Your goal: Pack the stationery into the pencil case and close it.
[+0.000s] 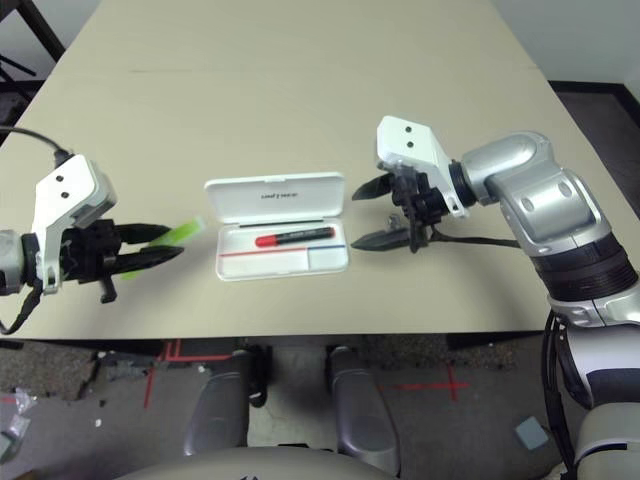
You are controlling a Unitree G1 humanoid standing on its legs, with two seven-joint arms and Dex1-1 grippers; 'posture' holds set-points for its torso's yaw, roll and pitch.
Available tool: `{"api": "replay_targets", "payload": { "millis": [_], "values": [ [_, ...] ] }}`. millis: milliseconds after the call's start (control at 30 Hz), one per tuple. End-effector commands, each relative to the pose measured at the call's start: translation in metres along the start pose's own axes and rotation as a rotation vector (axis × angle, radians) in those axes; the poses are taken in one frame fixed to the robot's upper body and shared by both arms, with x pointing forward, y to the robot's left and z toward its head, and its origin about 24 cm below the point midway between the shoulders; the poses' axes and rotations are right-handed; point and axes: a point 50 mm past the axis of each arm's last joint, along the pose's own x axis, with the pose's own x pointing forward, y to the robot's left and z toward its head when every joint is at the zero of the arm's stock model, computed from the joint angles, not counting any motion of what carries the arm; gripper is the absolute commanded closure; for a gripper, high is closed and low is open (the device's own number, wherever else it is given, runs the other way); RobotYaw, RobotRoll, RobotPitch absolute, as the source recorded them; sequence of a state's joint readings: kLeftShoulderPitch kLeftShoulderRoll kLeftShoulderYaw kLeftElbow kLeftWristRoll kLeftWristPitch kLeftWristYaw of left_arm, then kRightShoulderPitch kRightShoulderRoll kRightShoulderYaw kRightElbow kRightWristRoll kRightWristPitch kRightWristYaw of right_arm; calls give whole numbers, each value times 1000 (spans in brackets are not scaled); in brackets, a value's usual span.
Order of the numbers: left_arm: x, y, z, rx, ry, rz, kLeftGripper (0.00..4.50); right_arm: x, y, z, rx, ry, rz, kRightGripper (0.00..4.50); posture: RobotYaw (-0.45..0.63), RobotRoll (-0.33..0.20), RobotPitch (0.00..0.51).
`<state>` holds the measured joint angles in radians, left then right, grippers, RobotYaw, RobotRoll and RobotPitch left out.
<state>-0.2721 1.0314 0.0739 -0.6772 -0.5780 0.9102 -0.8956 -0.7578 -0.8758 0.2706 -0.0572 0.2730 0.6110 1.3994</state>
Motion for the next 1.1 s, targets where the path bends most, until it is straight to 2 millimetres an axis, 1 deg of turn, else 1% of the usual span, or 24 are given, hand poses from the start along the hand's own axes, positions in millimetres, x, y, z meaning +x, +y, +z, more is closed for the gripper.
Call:
{"api": "replay_targets", "payload": {
  "millis": [33,67,200,333,500,567,667,767,1100],
  "values": [
    [16,-9,4,55,8,-82,3412,0,3,-1,-14,17,8,0,-34,0,202],
    [20,-10,5,65,4,-100,3412,0,3,-1,-12,21,7,0,-34,0,202],
    [31,-5,8,116,22,-95,3412,-1,4,-8,-1,58,9,0,-35,0,204],
    [49,1,14,156,22,-98,3412,-1,6,-14,6,81,16,0,-36,0,209],
    [76,-5,17,189,15,-177,3412,0,7,-15,10,90,15,0,-46,0,217],
    [82,-5,19,196,11,-185,3412,0,7,-16,10,94,15,0,-53,0,218],
    [87,-3,19,202,13,-188,3412,-1,9,-16,14,95,13,0,-67,0,219],
    [92,-2,13,209,34,-198,3412,-2,10,-17,19,99,6,0,-75,0,220],
    [95,1,8,216,42,-224,3412,-4,11,-23,27,132,-12,0,-84,0,220]
  ]
}}
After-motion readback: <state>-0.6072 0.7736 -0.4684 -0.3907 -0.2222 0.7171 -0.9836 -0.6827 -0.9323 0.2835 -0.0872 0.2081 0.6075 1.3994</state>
